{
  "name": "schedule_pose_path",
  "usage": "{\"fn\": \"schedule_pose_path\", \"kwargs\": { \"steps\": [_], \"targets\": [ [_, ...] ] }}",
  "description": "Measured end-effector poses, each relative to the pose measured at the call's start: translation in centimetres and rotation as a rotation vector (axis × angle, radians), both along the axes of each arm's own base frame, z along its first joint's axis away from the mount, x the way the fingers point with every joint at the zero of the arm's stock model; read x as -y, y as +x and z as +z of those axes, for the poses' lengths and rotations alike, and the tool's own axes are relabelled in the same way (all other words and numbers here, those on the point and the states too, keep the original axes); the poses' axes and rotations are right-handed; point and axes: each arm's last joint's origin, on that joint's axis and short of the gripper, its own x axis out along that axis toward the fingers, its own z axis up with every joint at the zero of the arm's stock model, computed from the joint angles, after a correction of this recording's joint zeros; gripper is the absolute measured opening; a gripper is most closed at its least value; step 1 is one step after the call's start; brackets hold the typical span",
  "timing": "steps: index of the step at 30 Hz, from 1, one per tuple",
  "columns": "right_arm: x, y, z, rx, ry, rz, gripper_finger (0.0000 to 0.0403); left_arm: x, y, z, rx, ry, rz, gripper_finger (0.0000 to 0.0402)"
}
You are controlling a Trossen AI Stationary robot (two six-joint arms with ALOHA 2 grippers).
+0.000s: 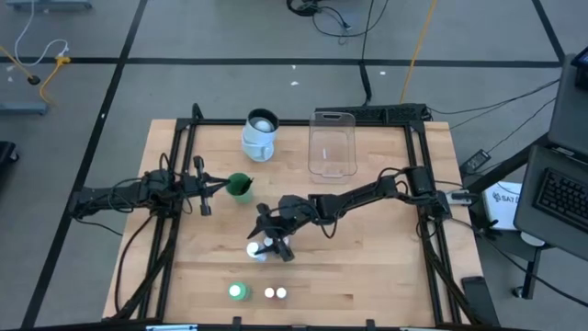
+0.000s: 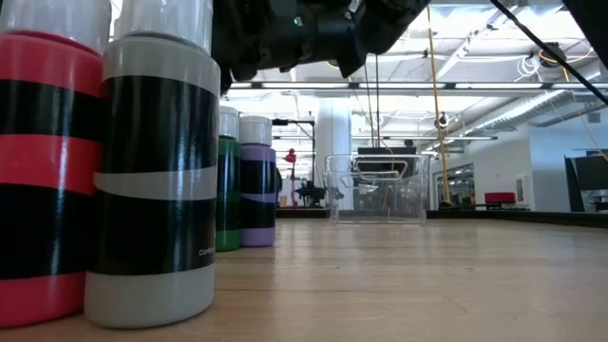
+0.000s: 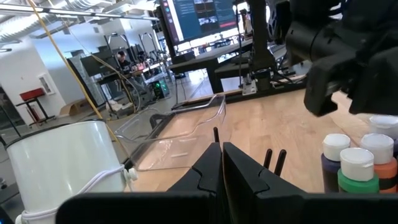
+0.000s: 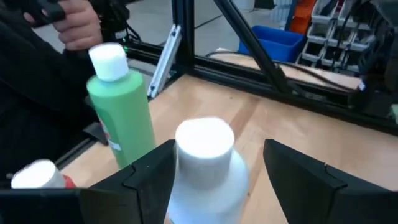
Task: Pick & Place Paint Supplies
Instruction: Put the white paint bottle into the transparent bin
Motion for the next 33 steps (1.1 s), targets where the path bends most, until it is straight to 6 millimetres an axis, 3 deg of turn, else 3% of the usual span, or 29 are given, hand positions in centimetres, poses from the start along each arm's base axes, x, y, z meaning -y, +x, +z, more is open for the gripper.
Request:
{"fn": "schedule_pose_path", "kwargs": {
  "steps": [9,19,25,29,33],
  "targets": [
    [0.0,0.0,0.0,-0.003,-0.002,0.005,0.0211,0.0,0.0,0.0,-0.005,0.002,0.0,0.0021],
    [-0.1,0.0,0.2,0.037,-0.014,0.039,0.0108,0.0,0.0,-0.1,-0.009,0.002,0.0,0.0021],
    [-0.1,0.0,0.3,0.048,-0.016,0.04,0.0106,0.0,0.0,-0.1,-0.013,0.002,0.0,0.0021],
    [0.0,-0.4,2.0,0.084,-0.013,0.035,0.0106,0.0,0.0,-0.1,-0.014,0.003,0.001,0.0021],
    [0.2,-2.0,6.4,0.144,-0.017,0.029,0.0107,0.0,0.0,-0.1,-0.016,0.008,0.001,0.0021]
  ]
}}
